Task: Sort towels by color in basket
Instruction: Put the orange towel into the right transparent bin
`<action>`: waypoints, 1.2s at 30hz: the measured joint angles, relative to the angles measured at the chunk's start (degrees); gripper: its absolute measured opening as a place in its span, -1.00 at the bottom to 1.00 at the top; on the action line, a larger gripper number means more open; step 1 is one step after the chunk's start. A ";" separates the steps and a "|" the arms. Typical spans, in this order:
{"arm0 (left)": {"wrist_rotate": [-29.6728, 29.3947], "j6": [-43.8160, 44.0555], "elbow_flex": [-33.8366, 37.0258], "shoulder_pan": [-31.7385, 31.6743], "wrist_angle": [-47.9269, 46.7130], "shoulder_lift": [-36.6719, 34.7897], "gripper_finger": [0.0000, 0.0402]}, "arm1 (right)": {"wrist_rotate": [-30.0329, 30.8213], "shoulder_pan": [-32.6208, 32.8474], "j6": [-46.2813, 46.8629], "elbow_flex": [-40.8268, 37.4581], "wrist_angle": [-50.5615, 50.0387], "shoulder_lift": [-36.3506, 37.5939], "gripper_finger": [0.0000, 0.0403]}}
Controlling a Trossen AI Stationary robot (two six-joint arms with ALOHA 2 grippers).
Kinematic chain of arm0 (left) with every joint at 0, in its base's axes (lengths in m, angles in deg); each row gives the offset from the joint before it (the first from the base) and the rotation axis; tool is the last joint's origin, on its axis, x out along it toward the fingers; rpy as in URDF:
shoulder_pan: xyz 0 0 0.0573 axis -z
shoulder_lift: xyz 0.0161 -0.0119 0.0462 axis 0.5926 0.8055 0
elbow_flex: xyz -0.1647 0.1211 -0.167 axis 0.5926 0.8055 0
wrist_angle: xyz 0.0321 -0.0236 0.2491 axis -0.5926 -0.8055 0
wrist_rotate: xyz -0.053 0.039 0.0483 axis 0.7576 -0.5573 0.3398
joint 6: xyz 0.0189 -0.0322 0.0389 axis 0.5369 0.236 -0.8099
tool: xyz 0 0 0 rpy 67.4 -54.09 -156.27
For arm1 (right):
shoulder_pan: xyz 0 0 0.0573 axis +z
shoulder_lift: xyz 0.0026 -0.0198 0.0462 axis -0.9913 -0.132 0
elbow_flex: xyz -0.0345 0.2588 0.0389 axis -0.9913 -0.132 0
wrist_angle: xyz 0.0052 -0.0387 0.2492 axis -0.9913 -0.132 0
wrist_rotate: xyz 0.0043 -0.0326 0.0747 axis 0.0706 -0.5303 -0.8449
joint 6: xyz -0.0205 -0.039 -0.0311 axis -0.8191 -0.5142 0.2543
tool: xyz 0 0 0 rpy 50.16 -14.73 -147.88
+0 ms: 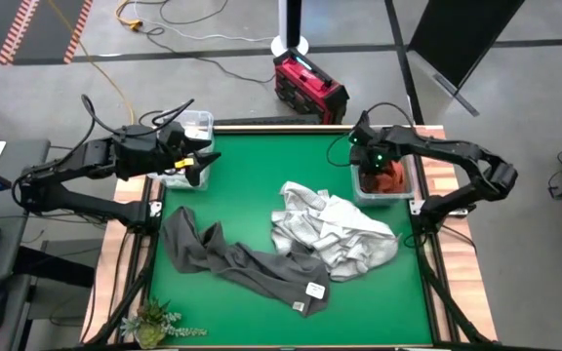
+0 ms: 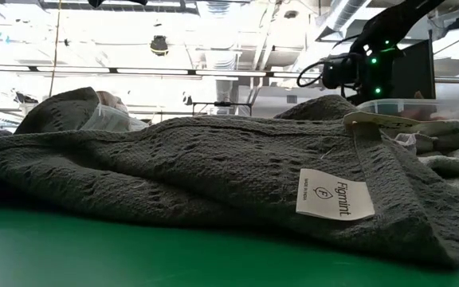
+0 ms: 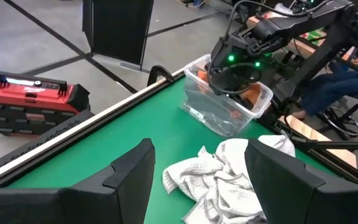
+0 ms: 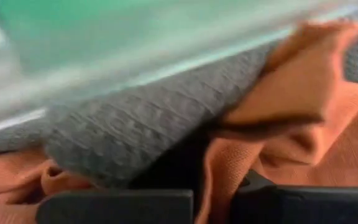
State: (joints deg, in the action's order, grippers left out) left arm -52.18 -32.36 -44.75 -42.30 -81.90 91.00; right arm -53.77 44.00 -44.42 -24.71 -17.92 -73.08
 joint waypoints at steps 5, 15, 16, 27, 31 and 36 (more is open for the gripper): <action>-0.04 -0.26 0.00 0.00 -0.02 0.00 0.20 | -0.42 -0.46 -0.45 -0.12 0.89 -0.13 -0.77; -0.05 -0.98 0.02 0.00 -2.53 0.00 0.20 | -0.60 -0.93 1.51 -1.29 2.84 -0.10 -0.20; -0.04 -0.98 0.02 0.00 -2.56 0.00 0.20 | -0.59 -0.98 2.44 -1.21 2.38 0.00 -0.12; 0.10 -3.42 0.02 0.00 -2.55 -0.04 0.20 | 3.99 -1.05 9.13 8.88 -10.25 4.90 0.37; 1.95 -3.61 0.02 0.00 -2.54 -0.07 0.20 | 6.68 -0.96 11.38 14.55 -17.26 6.86 0.37; 3.91 -3.67 0.02 0.00 -2.54 -0.07 0.20 | 9.08 -0.96 16.03 20.06 -20.44 10.03 0.37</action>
State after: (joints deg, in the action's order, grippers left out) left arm -48.27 -36.03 -44.73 -42.30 -84.43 90.94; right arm -44.69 43.04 -28.40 -4.66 -38.36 -63.05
